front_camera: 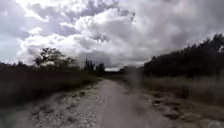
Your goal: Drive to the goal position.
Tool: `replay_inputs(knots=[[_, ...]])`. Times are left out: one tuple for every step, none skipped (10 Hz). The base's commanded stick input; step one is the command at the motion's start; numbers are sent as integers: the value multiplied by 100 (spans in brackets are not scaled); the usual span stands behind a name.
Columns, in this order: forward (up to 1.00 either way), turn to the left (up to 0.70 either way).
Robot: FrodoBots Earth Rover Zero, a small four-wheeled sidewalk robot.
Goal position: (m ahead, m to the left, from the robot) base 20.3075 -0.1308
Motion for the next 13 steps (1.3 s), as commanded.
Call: replay_inputs(knots=[[59,1],[59,1],[59,1],[59,1],[59,1],[59,1],[59,1],[59,1],[59,1],[59,1],[59,1],[59,1],[59,1]])
